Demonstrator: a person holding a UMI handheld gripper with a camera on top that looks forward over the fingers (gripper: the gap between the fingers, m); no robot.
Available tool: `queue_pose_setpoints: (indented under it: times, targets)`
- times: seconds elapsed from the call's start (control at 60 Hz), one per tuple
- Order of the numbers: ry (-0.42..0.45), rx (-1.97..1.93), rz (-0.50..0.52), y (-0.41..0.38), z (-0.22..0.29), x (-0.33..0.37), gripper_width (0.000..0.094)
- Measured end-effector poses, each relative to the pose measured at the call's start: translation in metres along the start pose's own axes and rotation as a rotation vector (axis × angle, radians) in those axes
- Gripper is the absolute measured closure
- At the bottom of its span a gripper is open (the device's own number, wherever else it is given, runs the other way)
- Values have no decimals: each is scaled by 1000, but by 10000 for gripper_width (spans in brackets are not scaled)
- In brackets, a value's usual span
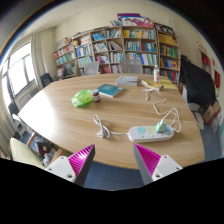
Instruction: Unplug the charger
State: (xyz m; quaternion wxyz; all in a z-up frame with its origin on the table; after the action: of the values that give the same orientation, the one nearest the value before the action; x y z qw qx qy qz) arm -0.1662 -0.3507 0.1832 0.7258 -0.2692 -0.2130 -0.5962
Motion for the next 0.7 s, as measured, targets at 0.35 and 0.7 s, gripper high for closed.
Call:
queue_pose_setpoints:
  times: [0.35, 0.7]
  targets:
    - [-4, -39, -193, 180, -21, -95, 154]
    - [111, -29, -112, 223, 16, -170, 602]
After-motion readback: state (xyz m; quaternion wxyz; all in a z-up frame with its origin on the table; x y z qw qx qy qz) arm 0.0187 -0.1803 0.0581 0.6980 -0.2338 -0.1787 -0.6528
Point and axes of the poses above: the point between the fingertips, and its own axes, seen from behind it with the camera up: y to the right, z up, x backward, against the way the camera looks, the point moved 5 cm from there along x, backward, against the way the camera looks, and after that the axes turned 2 degrees about z, right-handed, at the moved point
